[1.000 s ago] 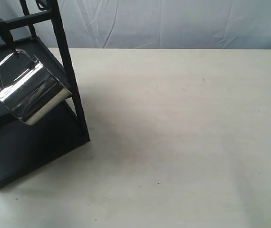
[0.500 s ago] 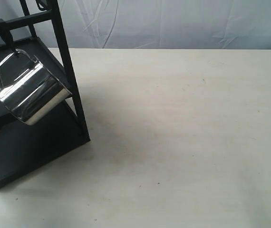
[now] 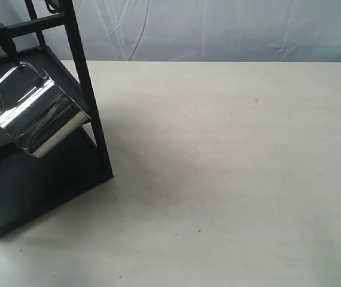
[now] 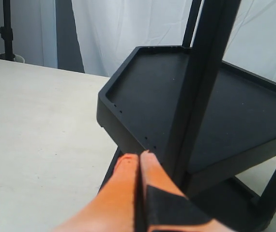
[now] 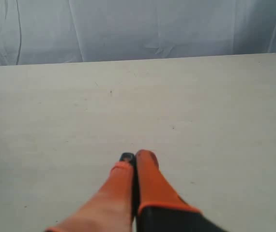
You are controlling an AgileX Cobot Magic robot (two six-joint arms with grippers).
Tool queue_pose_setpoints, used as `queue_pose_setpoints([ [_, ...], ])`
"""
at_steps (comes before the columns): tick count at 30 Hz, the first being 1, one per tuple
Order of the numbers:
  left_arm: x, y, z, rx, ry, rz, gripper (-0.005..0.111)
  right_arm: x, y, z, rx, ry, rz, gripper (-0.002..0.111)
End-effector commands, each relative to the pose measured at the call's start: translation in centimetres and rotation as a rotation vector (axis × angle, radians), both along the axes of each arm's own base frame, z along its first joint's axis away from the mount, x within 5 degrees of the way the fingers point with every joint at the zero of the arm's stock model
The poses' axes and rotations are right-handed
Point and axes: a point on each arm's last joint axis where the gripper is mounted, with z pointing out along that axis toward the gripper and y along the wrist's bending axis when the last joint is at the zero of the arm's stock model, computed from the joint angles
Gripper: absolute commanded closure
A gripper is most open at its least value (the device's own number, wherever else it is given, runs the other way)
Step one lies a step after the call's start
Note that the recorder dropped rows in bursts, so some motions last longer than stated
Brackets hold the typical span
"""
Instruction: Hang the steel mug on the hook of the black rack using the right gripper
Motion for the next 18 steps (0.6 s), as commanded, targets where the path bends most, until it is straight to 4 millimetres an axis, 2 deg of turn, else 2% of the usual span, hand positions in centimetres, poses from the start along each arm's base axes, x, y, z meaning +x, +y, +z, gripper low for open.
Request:
queue_pose_setpoints([
  [1,-0.03,0.03,0.09,0.003,-0.010,0.003,0.105,0.00,-0.07,-0.05,0.007,-0.011,-0.012,0.109],
  [18,-0.03,0.03,0.09,0.003,-0.010,0.003,0.105,0.00,-0.04,-0.03,0.021,-0.014,-0.012,0.109],
])
